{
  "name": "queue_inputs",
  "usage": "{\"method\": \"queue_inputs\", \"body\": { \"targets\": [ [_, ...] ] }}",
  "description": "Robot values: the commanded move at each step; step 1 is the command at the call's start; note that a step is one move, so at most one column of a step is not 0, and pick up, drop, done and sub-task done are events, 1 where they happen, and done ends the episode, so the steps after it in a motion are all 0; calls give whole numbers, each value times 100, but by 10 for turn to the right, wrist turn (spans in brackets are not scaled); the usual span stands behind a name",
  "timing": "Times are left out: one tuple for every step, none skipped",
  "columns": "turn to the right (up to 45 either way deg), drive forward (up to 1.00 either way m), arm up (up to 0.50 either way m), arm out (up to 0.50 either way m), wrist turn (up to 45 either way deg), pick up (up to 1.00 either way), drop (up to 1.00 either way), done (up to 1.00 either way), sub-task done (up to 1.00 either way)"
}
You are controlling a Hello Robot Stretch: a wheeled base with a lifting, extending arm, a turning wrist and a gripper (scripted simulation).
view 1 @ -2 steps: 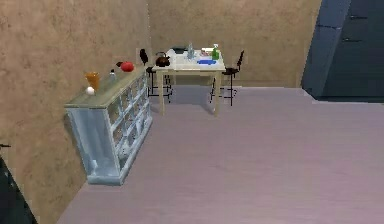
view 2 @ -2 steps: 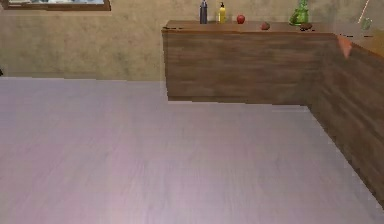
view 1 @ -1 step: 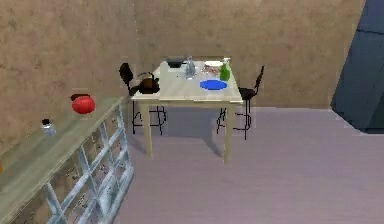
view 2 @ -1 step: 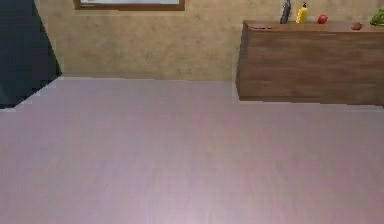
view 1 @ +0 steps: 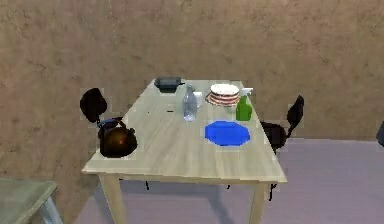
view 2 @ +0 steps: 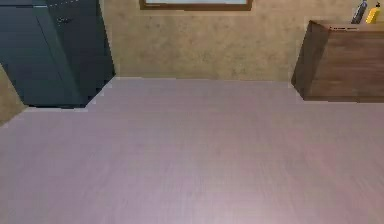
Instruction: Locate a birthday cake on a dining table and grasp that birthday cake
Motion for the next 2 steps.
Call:
{"method": "queue_inputs", "body": {
  "targets": [
    [450,0,0,0,0,0,0,0,0],
    [210,0,0,0,0,0,0,0,0]
  ]
}}
